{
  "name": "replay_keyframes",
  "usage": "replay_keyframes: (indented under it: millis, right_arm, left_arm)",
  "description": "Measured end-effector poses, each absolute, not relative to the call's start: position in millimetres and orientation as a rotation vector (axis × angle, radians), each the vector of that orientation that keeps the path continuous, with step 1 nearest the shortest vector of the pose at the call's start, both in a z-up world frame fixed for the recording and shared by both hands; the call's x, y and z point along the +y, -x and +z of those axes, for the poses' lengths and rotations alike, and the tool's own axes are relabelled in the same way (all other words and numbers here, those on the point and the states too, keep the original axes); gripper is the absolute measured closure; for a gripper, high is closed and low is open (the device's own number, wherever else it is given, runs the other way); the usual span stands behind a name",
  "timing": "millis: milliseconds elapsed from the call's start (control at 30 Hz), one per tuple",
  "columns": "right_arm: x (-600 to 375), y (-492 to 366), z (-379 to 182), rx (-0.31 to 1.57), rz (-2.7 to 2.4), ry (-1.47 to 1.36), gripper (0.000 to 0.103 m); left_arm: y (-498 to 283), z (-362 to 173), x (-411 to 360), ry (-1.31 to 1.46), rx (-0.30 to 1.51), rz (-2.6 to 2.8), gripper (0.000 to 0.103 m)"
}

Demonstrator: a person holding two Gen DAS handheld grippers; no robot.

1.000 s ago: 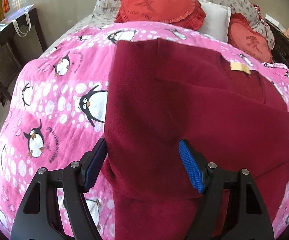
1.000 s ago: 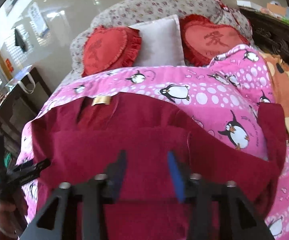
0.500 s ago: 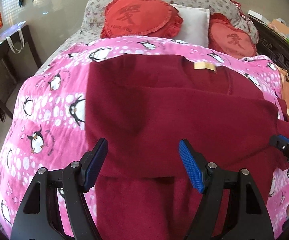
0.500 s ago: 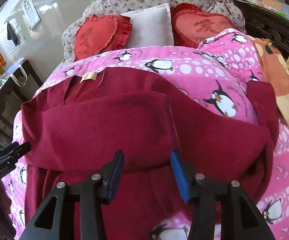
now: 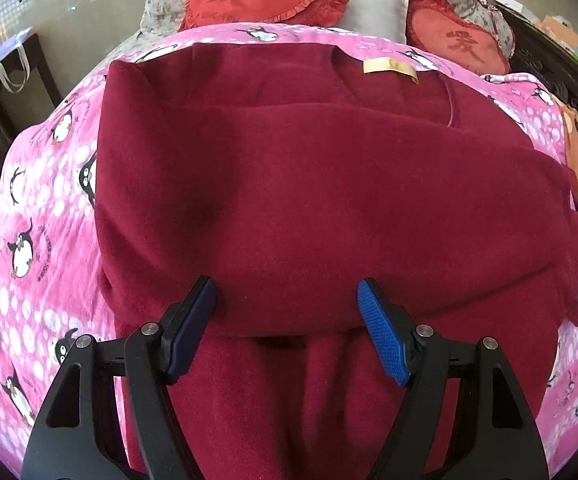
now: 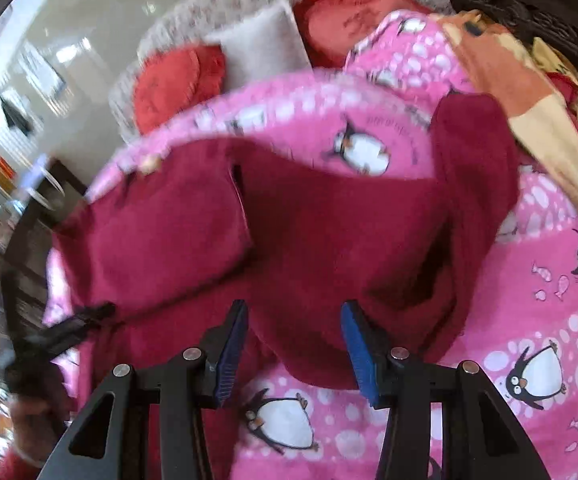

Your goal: Fold small clothes

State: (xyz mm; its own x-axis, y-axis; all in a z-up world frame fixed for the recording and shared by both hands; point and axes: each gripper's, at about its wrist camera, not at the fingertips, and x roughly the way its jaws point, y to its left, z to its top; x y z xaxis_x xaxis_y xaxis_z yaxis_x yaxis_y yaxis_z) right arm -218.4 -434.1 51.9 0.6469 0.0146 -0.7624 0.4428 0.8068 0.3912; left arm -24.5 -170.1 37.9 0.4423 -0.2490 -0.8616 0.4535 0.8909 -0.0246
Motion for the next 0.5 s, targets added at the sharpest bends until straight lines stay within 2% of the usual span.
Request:
replay_keyframes:
  millis: [100, 233, 333, 500]
  right_arm:
    - [-451, 240, 76, 0.746, -0.306, -0.607, 0.057]
    - [-490, 237, 86, 0.748, -0.453, -0.574, 0.055]
    - [-524, 211, 74, 0.812, -0.495, -0.568, 0.042]
    - [-581, 167, 41, 0.86, -0.535, -0.63, 0.042]
  left_arm:
    - [24, 43, -169, -0.211, 1.021, -0.456, 0.029]
    - [25, 53, -165, -0.196, 1.002, -0.461, 0.029]
    - [27, 59, -166, -0.195, 0.995, -0.473, 0.029]
    - [33, 62, -170, -0.229, 0.991, -0.489, 0.029]
